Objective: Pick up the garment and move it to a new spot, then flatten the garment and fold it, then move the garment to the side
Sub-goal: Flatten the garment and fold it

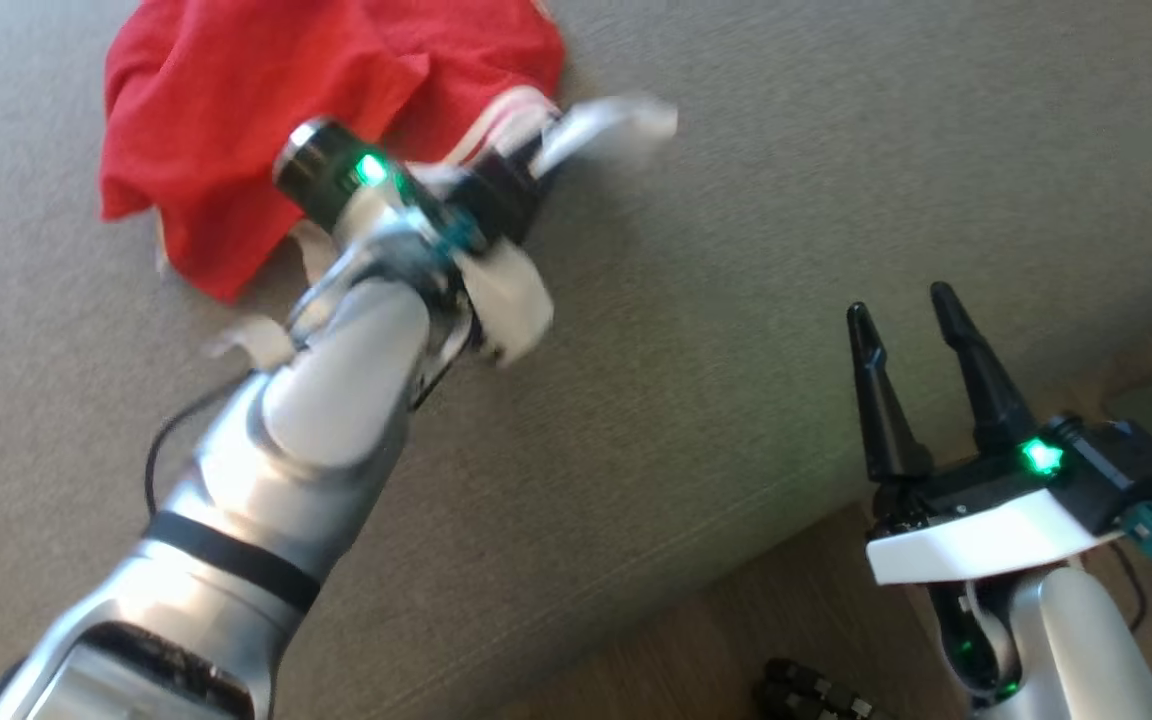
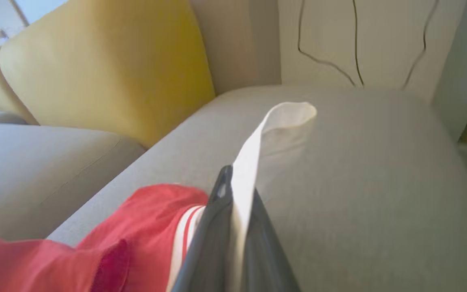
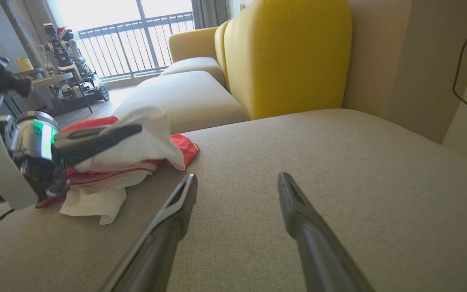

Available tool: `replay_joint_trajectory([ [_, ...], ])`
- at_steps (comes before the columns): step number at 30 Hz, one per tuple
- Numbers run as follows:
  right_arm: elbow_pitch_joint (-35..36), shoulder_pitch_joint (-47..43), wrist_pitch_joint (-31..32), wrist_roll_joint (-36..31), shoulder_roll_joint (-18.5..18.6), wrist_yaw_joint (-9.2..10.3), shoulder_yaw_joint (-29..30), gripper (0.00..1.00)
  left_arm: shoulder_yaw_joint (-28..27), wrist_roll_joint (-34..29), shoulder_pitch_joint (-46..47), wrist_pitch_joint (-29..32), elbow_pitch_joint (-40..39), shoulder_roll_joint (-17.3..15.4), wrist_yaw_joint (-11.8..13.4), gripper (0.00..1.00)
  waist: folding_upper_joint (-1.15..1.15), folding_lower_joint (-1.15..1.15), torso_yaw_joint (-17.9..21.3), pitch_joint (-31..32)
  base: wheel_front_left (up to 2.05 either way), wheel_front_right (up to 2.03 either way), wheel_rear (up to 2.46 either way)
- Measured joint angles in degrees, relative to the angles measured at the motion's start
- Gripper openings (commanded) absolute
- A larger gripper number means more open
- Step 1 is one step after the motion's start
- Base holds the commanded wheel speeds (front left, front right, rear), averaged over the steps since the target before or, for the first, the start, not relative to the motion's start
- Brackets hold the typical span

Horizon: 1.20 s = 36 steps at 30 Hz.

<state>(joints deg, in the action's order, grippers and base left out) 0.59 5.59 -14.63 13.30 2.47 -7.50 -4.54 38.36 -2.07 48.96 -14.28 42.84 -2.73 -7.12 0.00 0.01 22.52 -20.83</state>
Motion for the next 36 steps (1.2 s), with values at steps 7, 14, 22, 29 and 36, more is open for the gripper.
replay_joint_trajectory([
  [7, -0.7, -0.2, 0.0, 2.8, 0.0, 0.0, -2.2, 1.0, -0.1, 29.9, 9.6, 1.6, -10.8, 0.1, 0.0, 0.0, 0.0, 0.0, 4.4, 3.5, 0.0, 0.0, 0.0],
  [14, -0.7, -1.5, 0.0, 3.9, 0.0, 0.0, -2.6, 1.0, -8.2, 49.9, 26.3, 1.5, -13.4, 1.1, 4.8, 0.0, 0.0, 0.0, 7.9, 7.9, 0.0, 0.0, 0.0],
  [22, -0.2, -3.1, 0.0, 2.4, 0.0, 0.0, -1.5, 1.0, -17.2, 52.7, 18.4, 0.2, -6.0, -3.4, 9.8, 0.0, 0.0, 0.0, 4.3, 10.3, 0.0, 0.0, 0.0],
  [29, 0.0, -3.1, 0.0, 0.2, 0.0, 0.0, -1.8, 1.0, -29.1, 53.1, -7.1, 0.0, -0.6, -9.9, 11.7, 0.0, 0.0, 0.0, -1.7, 9.9, 0.0, 0.0, 0.0],
  [36, -1.2, -3.0, 0.0, -1.9, 0.0, 0.0, -3.0, 1.0, -45.4, 43.2, -17.1, -0.1, -7.9, -9.1, 10.9, 0.0, 0.0, 0.0, -6.3, 9.1, 0.0, 0.0, 0.0],
])
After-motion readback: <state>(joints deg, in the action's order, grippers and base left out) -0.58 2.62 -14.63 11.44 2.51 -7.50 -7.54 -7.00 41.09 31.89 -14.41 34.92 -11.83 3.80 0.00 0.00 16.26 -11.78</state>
